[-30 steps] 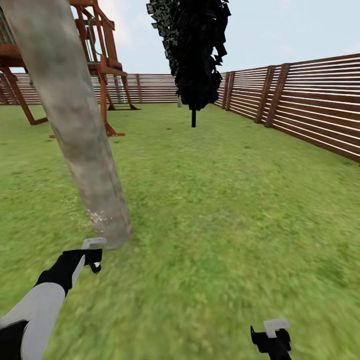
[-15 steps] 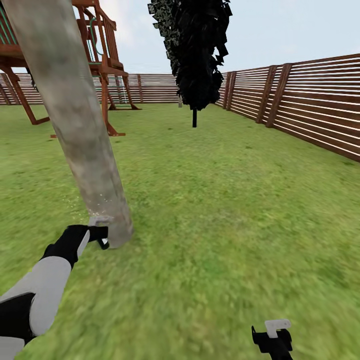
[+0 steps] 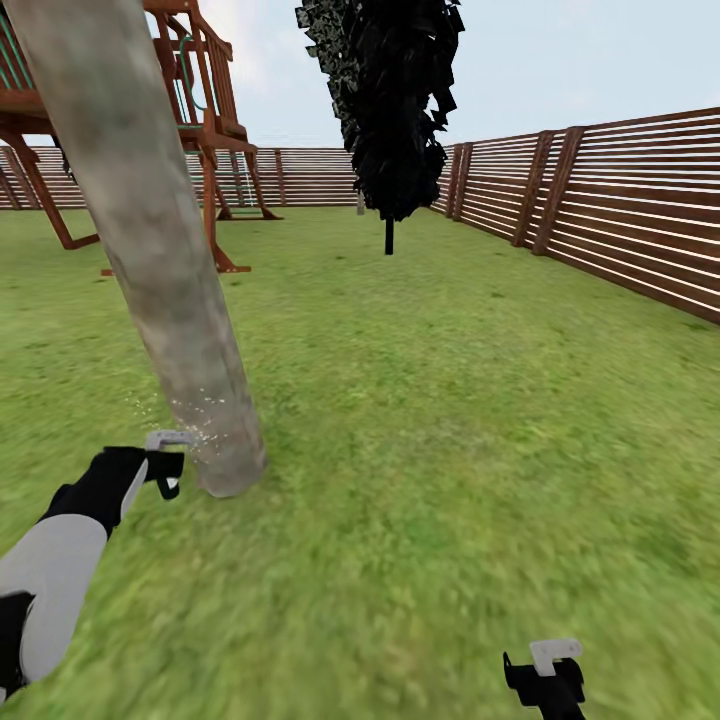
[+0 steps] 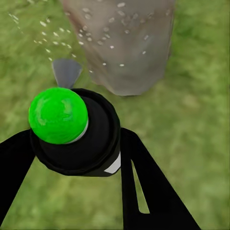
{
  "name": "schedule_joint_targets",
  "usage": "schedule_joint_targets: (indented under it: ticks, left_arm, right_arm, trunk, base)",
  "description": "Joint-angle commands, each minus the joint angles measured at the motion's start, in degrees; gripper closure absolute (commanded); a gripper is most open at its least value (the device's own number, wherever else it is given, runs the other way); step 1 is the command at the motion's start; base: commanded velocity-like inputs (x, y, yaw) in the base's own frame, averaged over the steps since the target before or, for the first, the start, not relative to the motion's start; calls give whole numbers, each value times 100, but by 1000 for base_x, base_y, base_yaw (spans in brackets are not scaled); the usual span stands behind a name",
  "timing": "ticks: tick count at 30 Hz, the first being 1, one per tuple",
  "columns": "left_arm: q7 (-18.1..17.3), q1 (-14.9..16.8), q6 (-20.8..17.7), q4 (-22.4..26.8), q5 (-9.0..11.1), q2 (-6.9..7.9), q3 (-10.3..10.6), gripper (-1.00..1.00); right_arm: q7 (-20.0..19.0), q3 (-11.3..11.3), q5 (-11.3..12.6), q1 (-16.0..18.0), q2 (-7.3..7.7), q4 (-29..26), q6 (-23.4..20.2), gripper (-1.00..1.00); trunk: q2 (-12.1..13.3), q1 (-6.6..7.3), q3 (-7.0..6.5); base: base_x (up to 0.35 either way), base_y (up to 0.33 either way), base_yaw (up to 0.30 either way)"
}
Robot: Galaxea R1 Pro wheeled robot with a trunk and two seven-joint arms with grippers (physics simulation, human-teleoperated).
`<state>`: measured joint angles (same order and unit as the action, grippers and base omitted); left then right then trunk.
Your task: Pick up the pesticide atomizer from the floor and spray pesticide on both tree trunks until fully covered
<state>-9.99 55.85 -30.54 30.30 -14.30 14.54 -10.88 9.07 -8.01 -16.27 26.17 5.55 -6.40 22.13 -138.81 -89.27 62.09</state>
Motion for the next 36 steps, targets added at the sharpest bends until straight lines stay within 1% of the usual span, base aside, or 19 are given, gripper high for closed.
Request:
schedule_joint_targets:
  ticks: [1,4,6,9,12,16,18,20,21,22,36]
  left_arm:
    - [-48,28,-33,10,-64,1,-37,100]
    - [-17,12,-259,39,-64,8,-30,100]
    - [9,-30,-311,102,-69,6,-14,100]
    - [42,-95,-312,103,-73,37,-16,100]
    - [49,-311,-306,116,-73,73,-41,100]
    - [66,-353,-273,120,-69,103,-76,100]
    - [131,-355,-270,124,-66,80,-80,100]
    - [370,-355,-269,125,-55,53,-71,100]
    - [570,-355,-270,126,-24,15,-60,100]
    - [598,-355,-275,126,-11,-1,-56,100]
    - [619,-355,-277,134,-3,-56,-71,100]
  right_arm:
    - [16,-43,-60,3,-1,7,20,-100]
    - [16,-43,-60,2,-1,7,20,-100]
    - [16,-43,-60,2,-1,6,20,-100]
    - [16,-43,-60,4,-6,0,25,-100]
    - [16,-42,-60,4,-10,-1,28,-100]
    - [16,-43,-60,3,-10,-1,28,-100]
    - [16,-43,-60,3,-10,-1,28,-100]
    - [16,-43,-60,3,-10,-1,28,-100]
    - [16,-43,-60,2,-10,2,28,-100]
    - [16,-43,-60,2,-10,2,28,-100]
    - [12,-43,-69,2,-8,7,20,-100]
  trunk:
    - [-2,1,5]
    - [-2,1,5]
    - [-2,1,5]
    - [-2,1,5]
    - [-2,1,5]
    - [-2,1,5]
    - [-2,1,5]
    - [-2,1,5]
    - [-2,1,5]
    - [-2,1,5]
    - [-2,1,5]
  base:
    - [165,0,0]
    - [290,0,0]
    - [325,0,0]
    - [120,0,8]
    - [13,0,204]
    - [59,-34,252]
    - [212,-148,77]
    - [230,-163,20]
    - [203,-199,4]
    - [98,-244,1]
    - [1,-273,0]
